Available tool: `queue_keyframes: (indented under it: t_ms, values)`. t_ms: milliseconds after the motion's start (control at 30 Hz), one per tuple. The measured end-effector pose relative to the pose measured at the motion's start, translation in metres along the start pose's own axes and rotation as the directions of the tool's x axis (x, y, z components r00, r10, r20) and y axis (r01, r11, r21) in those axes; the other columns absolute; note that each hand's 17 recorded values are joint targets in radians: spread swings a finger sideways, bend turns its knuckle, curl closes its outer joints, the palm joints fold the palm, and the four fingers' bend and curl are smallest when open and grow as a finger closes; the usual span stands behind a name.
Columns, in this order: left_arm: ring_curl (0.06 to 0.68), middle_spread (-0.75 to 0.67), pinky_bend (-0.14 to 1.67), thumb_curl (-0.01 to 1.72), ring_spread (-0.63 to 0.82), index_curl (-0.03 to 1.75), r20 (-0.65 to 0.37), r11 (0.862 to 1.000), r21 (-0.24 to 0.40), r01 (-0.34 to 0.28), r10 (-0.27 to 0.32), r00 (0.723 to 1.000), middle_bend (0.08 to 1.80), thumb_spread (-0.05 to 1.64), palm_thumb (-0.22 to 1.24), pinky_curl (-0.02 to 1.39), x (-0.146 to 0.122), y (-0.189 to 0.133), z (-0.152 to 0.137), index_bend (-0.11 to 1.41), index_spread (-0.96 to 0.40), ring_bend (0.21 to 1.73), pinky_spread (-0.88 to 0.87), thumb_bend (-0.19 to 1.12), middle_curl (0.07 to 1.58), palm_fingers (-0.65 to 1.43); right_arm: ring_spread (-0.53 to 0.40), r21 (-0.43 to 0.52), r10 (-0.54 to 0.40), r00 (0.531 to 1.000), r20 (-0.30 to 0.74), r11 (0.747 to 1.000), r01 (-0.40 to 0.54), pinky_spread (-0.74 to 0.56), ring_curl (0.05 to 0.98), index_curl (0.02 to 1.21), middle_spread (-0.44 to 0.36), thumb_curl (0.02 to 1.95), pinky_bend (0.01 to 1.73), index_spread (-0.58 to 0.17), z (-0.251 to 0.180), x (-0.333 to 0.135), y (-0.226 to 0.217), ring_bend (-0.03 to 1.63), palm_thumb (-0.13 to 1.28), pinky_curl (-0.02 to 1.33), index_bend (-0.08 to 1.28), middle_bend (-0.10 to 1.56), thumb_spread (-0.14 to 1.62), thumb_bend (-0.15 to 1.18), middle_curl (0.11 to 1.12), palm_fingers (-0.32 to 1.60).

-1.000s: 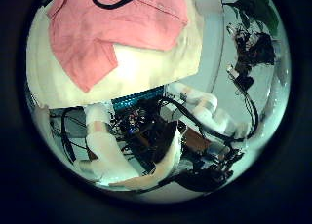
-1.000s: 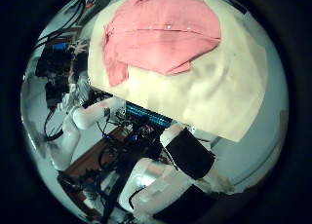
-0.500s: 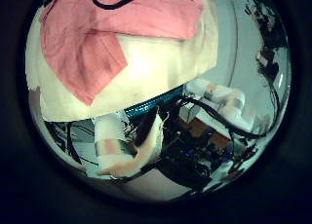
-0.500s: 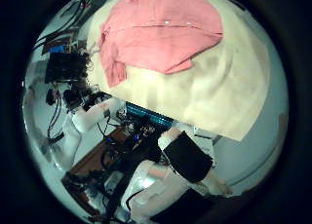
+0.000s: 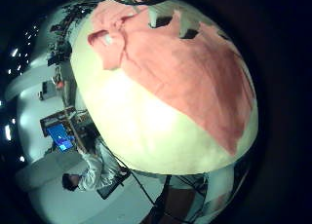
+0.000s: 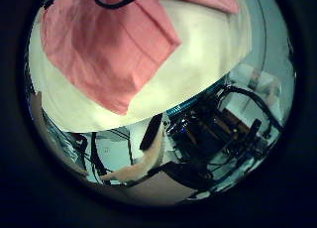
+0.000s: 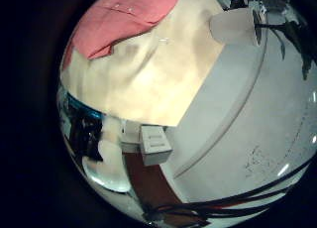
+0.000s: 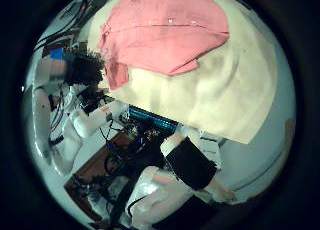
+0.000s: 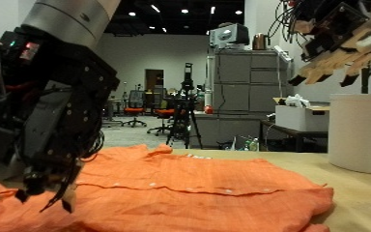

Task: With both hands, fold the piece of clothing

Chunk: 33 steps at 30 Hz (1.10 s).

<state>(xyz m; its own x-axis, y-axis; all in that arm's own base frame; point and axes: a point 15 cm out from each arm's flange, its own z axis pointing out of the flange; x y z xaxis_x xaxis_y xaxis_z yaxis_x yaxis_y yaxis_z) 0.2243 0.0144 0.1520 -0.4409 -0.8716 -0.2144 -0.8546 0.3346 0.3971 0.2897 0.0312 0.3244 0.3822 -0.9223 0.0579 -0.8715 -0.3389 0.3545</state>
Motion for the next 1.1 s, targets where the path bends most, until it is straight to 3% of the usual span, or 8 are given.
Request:
queue_keyframes:
  t_ms: [367,533,733,767,900,933,1100]
  values:
    - [0.244,0.28,0.32,0.3,0.47,0.27,-0.012,0.999,-0.037,0.0,-0.001,1.0,0.2,0.89,0.22,0.34,0.008,-0.008,0.023,0.15,0.14,0.49,0.43,-0.03,0.31,-0.01,0.243,-0.027,-0.002,1.0,0.004,1.0,0.002,0.27,0.226,0.34,0.063,0.23,0.26,-0.335,0.007,-0.002,-0.006,0.19,0.43,0.33,0.18,0.18,1.38,-0.02,0.3,0.07]
    - [0.22,0.18,0.22,0.31,0.42,0.31,0.026,0.998,-0.056,0.019,-0.018,1.0,0.28,0.86,0.23,0.3,0.005,-0.01,0.027,0.21,0.13,0.44,0.39,-0.03,0.33,0.15,0.239,-0.027,-0.001,1.0,0.004,1.0,0.001,0.27,0.222,0.34,0.062,0.23,0.26,-0.337,0.007,-0.001,-0.006,0.19,0.41,0.33,0.18,0.18,1.34,-0.02,0.3,0.07]
    - [0.232,-0.07,0.23,0.33,0.05,0.36,0.056,0.998,-0.047,0.037,-0.034,0.998,0.51,0.85,0.28,0.29,0.002,-0.018,0.021,0.22,-0.03,0.53,0.09,-0.02,0.42,0.6,0.238,-0.029,-0.001,1.0,0.003,1.0,0.001,0.27,0.219,0.34,0.061,0.23,0.26,-0.343,0.007,-0.001,-0.006,0.19,0.4,0.33,0.19,0.18,1.31,-0.01,0.29,0.07]
    - [0.254,-0.14,0.31,0.33,-0.08,0.37,0.056,0.998,-0.044,0.04,-0.037,0.998,0.6,0.87,0.32,0.31,0.001,-0.019,0.02,0.2,-0.07,0.59,-0.06,-0.01,0.47,0.78,0.238,-0.029,-0.002,1.0,0.003,1.0,0.002,0.27,0.218,0.34,0.061,0.23,0.26,-0.345,0.007,-0.001,-0.006,0.19,0.4,0.33,0.19,0.18,1.31,-0.01,0.29,0.07]
    - [0.313,-0.29,0.5,0.35,-0.34,0.4,0.054,0.998,-0.031,0.047,-0.045,0.998,0.7,0.92,0.45,0.36,0.0,-0.023,0.014,0.2,-0.2,0.74,-0.38,0.01,0.55,1.04,0.237,-0.029,-0.001,1.0,0.004,1.0,0.001,0.27,0.216,0.34,0.061,0.23,0.26,-0.347,0.008,-0.001,-0.006,0.19,0.4,0.33,0.19,0.18,1.31,-0.01,0.29,0.07]
    - [0.344,-0.33,0.56,0.35,-0.39,0.43,0.052,0.999,-0.027,0.047,-0.046,0.998,0.72,0.94,0.52,0.4,-0.001,-0.024,0.012,0.22,-0.24,0.8,-0.44,0.03,0.58,1.14,0.237,-0.029,-0.002,1.0,0.004,1.0,0.002,0.27,0.216,0.34,0.061,0.23,0.26,-0.347,0.008,-0.001,-0.006,0.19,0.4,0.33,0.19,0.18,1.31,-0.01,0.29,0.07]
    - [0.448,-0.44,0.83,0.43,-0.49,0.53,0.046,0.999,-0.017,0.048,-0.047,0.998,0.79,0.97,0.75,0.5,-0.002,-0.028,0.007,0.3,-0.38,1.02,-0.62,0.09,0.67,1.22,0.237,-0.033,-0.01,1.0,0.004,0.999,0.01,0.27,0.214,0.34,0.061,0.23,0.26,-0.347,0.008,-0.001,-0.006,0.19,0.42,0.33,0.19,0.18,1.32,-0.01,0.29,0.07]
